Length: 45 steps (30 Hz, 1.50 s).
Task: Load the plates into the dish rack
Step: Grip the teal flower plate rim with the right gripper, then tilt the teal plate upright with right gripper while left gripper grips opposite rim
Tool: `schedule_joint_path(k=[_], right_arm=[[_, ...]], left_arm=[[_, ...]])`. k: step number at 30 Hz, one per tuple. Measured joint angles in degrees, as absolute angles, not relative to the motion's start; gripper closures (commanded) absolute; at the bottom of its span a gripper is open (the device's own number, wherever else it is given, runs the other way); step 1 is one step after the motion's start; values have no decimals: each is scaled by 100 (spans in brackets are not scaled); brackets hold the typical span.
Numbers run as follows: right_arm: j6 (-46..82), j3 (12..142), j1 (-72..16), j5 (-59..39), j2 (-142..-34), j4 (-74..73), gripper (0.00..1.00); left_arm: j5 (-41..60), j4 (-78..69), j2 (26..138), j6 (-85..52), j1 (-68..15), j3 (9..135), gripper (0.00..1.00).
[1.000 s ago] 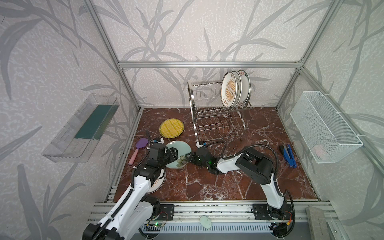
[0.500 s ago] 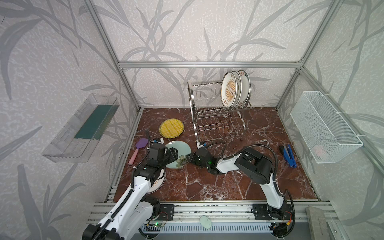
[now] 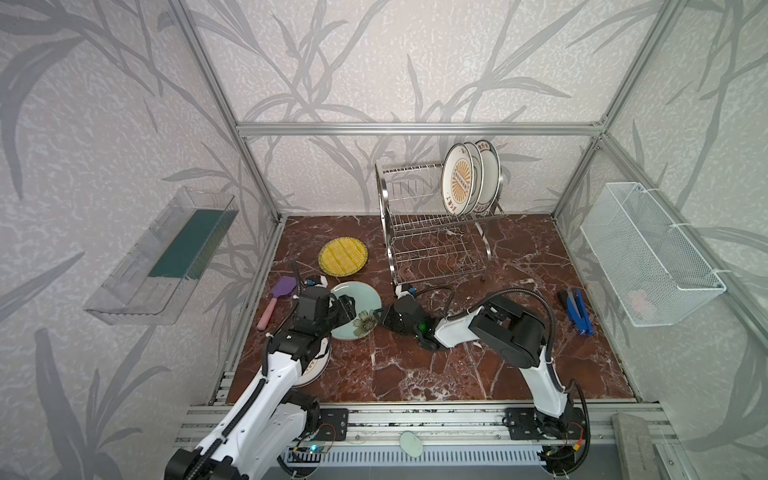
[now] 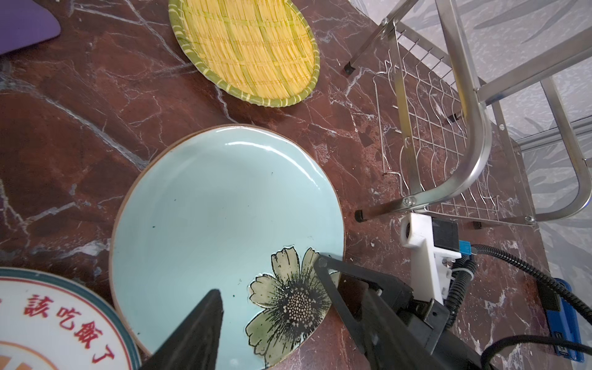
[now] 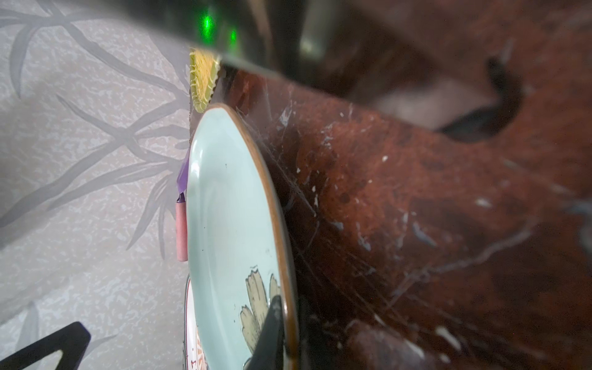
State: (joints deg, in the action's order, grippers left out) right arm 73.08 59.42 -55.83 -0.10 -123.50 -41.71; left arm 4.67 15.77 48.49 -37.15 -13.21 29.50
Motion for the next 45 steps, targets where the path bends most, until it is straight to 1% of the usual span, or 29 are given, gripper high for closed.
schedule_joint_path(k=[15, 32, 45], right_arm=[[6997, 5590, -5592, 58, -11970, -4119, 100], [6729, 5159, -5618, 261, -11504, -4012, 100], [6399, 4912, -5621, 311, -10927, -3527, 100]], left_arm=[[464, 1745, 4705, -3706, -1317, 3072, 33], [410, 2099, 4270, -3704, -1317, 3264, 33], [309, 2248, 4185, -3701, -1317, 3267, 33]])
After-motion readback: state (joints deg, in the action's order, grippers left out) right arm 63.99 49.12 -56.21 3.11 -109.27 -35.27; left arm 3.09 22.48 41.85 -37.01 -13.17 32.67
